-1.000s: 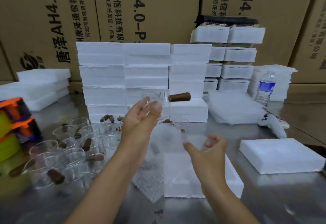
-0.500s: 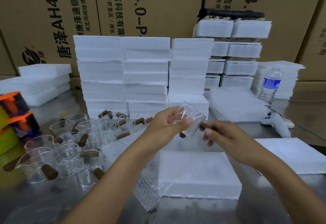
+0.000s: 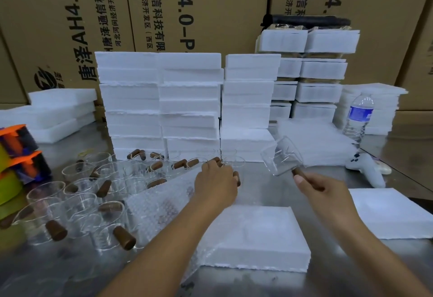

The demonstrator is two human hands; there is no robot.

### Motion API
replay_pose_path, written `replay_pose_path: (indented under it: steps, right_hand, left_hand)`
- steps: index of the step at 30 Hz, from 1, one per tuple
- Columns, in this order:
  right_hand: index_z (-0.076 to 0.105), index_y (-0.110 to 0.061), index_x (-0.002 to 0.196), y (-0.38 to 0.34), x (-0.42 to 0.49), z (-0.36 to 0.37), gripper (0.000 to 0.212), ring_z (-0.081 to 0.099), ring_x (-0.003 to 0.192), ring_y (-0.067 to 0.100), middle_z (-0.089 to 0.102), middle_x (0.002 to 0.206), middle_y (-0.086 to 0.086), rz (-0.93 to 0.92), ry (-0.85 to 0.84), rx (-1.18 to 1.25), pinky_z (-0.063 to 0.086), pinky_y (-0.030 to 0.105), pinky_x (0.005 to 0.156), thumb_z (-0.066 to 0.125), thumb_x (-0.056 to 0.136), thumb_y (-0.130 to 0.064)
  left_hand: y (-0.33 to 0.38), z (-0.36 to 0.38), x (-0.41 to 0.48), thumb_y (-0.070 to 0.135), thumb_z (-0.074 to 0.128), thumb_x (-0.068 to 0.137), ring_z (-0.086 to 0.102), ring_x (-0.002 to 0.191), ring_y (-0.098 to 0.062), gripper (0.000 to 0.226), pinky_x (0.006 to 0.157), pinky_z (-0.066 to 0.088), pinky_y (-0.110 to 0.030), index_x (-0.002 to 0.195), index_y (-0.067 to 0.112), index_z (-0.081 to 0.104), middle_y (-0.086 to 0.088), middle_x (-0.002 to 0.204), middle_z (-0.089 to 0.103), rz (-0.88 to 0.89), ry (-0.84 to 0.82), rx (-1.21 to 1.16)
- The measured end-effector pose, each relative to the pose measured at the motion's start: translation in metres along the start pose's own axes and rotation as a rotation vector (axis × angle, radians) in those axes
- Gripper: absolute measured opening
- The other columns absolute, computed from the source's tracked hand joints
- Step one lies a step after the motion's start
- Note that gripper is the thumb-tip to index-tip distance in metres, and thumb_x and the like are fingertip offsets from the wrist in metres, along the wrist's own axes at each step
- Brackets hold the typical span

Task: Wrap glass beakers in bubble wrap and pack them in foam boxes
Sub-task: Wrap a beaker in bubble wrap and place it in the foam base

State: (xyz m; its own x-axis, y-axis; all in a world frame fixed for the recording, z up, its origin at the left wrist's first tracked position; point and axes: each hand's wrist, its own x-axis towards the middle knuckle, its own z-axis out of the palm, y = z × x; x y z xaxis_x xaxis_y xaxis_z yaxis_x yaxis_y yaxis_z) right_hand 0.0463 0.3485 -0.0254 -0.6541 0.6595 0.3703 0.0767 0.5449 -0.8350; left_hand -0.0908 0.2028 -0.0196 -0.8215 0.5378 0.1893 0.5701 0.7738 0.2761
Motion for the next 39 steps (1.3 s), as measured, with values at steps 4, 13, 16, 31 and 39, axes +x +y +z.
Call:
replay_pose_path:
  steps: [4,13,16,31,39]
  right_hand:
    - [0.073,-0.008,0.089,0.003,-0.005,-0.003,0.017,0.049,0.065,0.024,0.059,0.071,0.016,0.040,-0.043,0.080,0.031,0.016,0.052,0.060,0.091,-0.019]
    - [0.070,-0.022,0.077,0.002,-0.009,0.002,0.018,0.045,0.065,0.009,0.055,0.067,-0.005,0.052,-0.085,0.154,0.033,0.011,0.050,0.059,0.092,-0.020]
    - [0.069,-0.030,0.083,-0.001,-0.010,0.003,0.014,0.054,0.062,-0.006,0.061,0.062,-0.021,0.102,-0.089,0.221,0.037,0.002,0.054,0.060,0.091,-0.024]
    - [0.079,-0.021,0.077,-0.044,-0.011,-0.006,0.020,0.046,0.063,0.008,0.054,0.065,-0.008,0.303,-0.291,0.525,0.041,0.020,0.063,0.062,0.085,-0.029]
    - [0.079,-0.023,0.077,-0.048,-0.018,-0.003,0.016,0.044,0.056,0.003,0.056,0.087,0.003,0.282,-0.330,0.574,0.039,0.020,0.062,0.064,0.081,-0.029]
  left_hand:
    - [-0.001,0.007,0.007,0.031,0.037,0.099,0.036,0.125,-0.030,0.036,0.096,0.035,-0.036,0.129,0.024,0.055,-0.013,0.131,0.046,0.040,-0.103,0.217]
    - [-0.008,0.011,0.008,0.022,0.040,0.097,0.053,0.107,-0.027,0.024,0.076,0.034,-0.032,0.112,0.015,0.058,-0.006,0.116,0.059,0.110,-0.058,0.302]
    - [-0.009,0.009,0.007,0.019,0.040,0.098,0.056,0.100,-0.025,0.019,0.071,0.036,-0.032,0.108,0.018,0.056,-0.003,0.111,0.059,0.136,-0.106,0.273]
    - [-0.010,-0.039,-0.027,0.024,0.057,0.093,0.064,0.059,-0.004,0.029,0.061,0.043,-0.008,0.067,0.014,0.065,0.008,0.060,0.068,0.294,0.008,-0.930]
    - [-0.005,-0.042,-0.033,0.006,0.073,0.077,0.070,0.061,-0.013,0.019,0.056,0.051,-0.018,0.083,0.013,0.056,-0.002,0.064,0.071,-0.056,-0.121,-1.150]
